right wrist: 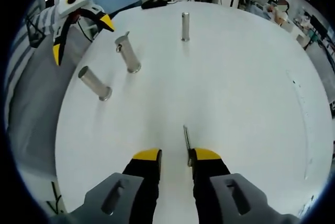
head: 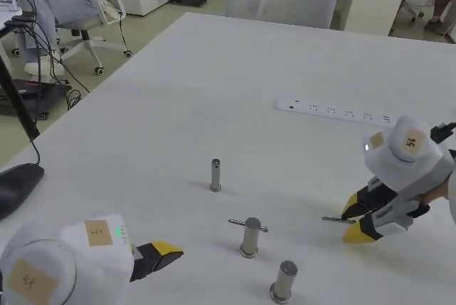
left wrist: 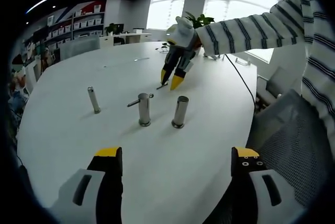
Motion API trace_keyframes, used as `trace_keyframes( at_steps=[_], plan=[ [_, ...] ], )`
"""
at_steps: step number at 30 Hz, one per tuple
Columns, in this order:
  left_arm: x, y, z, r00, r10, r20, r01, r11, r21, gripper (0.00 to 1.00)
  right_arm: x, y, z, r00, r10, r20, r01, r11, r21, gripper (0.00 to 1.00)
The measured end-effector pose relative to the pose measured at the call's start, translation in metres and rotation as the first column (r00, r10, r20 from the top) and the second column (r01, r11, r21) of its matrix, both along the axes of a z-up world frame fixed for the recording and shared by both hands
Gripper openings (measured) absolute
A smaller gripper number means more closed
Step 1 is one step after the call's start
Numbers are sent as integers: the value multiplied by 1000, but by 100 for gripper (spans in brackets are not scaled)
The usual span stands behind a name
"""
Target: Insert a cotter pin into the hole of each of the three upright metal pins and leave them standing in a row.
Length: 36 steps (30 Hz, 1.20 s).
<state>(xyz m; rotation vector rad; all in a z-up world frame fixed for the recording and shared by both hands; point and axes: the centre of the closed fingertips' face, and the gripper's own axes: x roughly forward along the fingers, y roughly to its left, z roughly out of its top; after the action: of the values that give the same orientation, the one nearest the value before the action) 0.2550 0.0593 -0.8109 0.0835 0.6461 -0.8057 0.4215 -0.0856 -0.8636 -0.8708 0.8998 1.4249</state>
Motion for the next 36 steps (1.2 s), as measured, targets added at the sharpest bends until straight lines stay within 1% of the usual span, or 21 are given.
trace_keyframes(
  at_steps=[3,6,9,12,21,28,36],
  plan=[
    [0,0,1,1000,2,4,-2,1000,-6,85,1,0,-1,1000,1,8,-1,1000,-6,23],
    [1,0,3,1000,5,9,-5,1000,-11,84,3,-1,-2,999,29,37,-28,999,-24,18],
    [1,0,3,1000,0,9,0,1000,-1,83,5,-1,-2,999,30,36,-29,999,-25,14],
    [1,0,3,1000,2,9,-2,1000,-1,83,8,-1,-4,999,24,37,-23,999,-24,12],
    [1,2,4,1000,6,13,-6,1000,-6,82,12,-1,-5,998,28,50,-26,999,-32,7],
    [0,3,3,1000,11,12,-11,1000,-8,82,11,0,-6,997,39,63,-36,998,-52,5],
    [-1,4,2,1000,11,8,-11,1000,-8,81,13,2,-8,997,19,75,-14,998,-65,4]
  ],
)
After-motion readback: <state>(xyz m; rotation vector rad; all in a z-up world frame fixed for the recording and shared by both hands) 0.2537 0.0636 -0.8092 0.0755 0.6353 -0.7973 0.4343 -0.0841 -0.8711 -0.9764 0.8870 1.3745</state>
